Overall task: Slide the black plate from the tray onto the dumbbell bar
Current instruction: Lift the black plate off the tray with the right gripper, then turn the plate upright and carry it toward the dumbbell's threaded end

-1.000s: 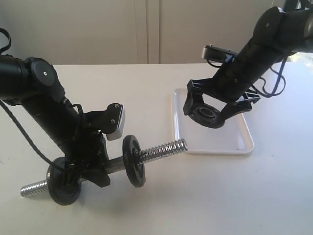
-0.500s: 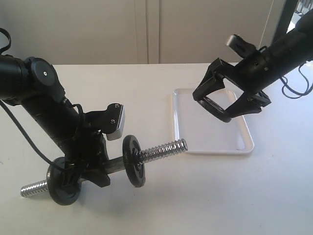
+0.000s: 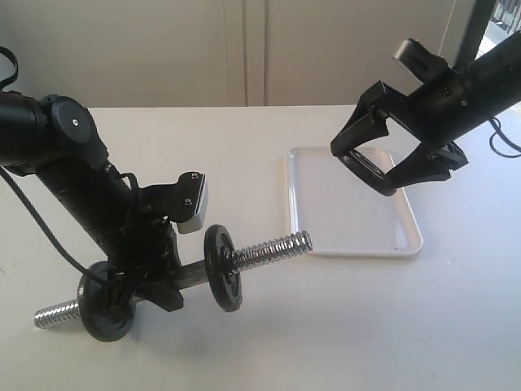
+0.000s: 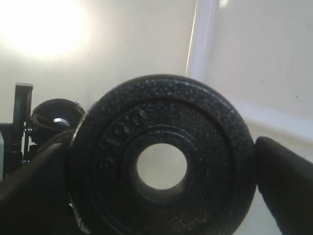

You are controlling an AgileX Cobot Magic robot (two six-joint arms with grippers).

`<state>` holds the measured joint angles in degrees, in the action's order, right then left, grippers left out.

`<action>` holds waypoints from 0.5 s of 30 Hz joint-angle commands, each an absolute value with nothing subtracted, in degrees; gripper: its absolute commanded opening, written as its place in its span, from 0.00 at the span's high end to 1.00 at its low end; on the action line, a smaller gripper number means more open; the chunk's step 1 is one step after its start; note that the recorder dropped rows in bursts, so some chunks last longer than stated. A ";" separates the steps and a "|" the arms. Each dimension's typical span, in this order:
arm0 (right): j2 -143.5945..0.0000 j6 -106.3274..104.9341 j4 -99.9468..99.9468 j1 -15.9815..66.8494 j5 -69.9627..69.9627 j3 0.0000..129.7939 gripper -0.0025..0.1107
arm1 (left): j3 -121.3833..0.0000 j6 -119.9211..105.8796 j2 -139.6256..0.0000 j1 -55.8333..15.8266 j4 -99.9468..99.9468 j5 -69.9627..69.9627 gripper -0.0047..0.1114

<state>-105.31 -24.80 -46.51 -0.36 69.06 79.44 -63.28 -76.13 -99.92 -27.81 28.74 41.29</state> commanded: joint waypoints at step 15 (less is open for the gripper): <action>-91.43 -43.13 -61.37 -0.44 69.96 61.98 0.98 | -64.62 -76.18 -96.68 -28.07 35.91 44.58 0.96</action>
